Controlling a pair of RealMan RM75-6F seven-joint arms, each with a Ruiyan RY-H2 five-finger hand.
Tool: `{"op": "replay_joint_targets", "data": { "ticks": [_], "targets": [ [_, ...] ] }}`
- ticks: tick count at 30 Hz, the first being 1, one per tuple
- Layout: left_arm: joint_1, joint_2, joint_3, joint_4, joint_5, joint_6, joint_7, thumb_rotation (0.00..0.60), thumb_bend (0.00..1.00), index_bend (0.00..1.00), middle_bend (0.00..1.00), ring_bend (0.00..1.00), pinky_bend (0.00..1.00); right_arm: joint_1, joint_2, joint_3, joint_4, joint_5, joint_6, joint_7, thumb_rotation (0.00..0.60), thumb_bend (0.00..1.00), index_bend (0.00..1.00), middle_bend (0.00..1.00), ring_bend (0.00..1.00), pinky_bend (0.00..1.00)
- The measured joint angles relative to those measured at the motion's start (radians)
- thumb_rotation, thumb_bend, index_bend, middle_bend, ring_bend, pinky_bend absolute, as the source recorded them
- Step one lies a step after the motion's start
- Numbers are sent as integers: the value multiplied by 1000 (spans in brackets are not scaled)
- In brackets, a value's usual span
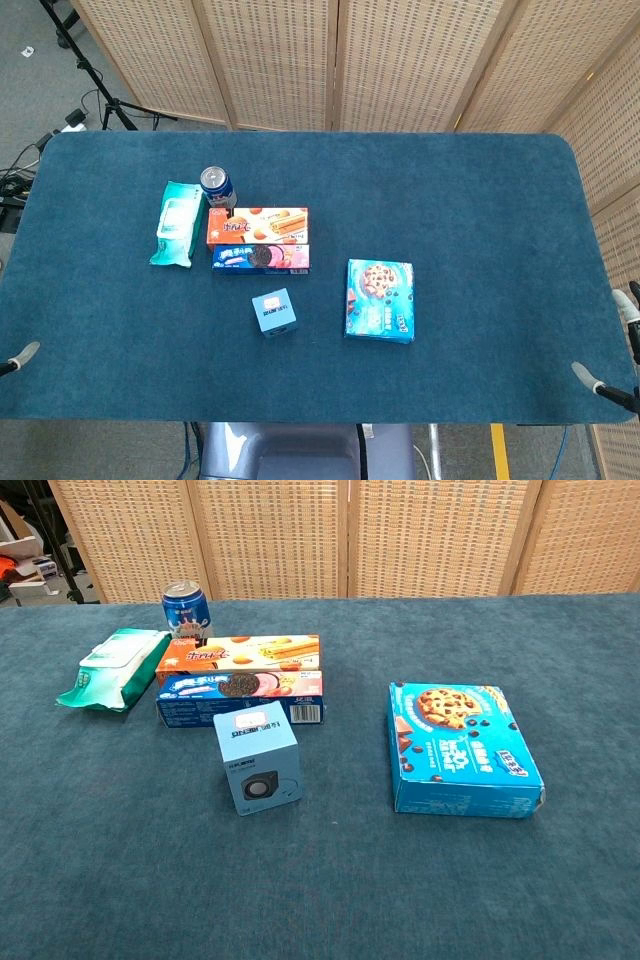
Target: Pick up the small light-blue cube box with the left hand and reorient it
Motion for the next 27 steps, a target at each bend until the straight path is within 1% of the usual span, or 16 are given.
{"op": "replay_joint_targets", "data": {
  "ticks": [10,16,19,23,25,27],
  "targets": [
    [5,4,-10,11,12,-20,-19,600,0,0,0,0,0,0,1,-1,1,0,-1,3,600,0,0,0,0,0],
    [-9,8,-8,-3,26,-62,-34,600,0,0,0,0,0,-1,3,1,-3,4,-1,6,600,0,0,0,0,0],
    [-41,6,-9,-25,53,-103,-71,600,0,0,0,0,0,0,4,0,-4,2,-3,6,600,0,0,0,0,0],
    [-113,-24,-14,-56,125,-170,-142,600,0,0,0,0,0,0,3,-2,-4,-1,-3,2,600,0,0,0,0,0],
    [-147,-50,-17,-71,157,-201,-149,600,0,0,0,0,0,0,2,-2,-5,0,-4,-1,600,0,0,0,0,0],
    [-175,-79,-21,-88,175,-232,-130,600,0,0,0,0,0,1,2,-2,-6,1,-7,-4,600,0,0,0,0,0]
  ]
}}
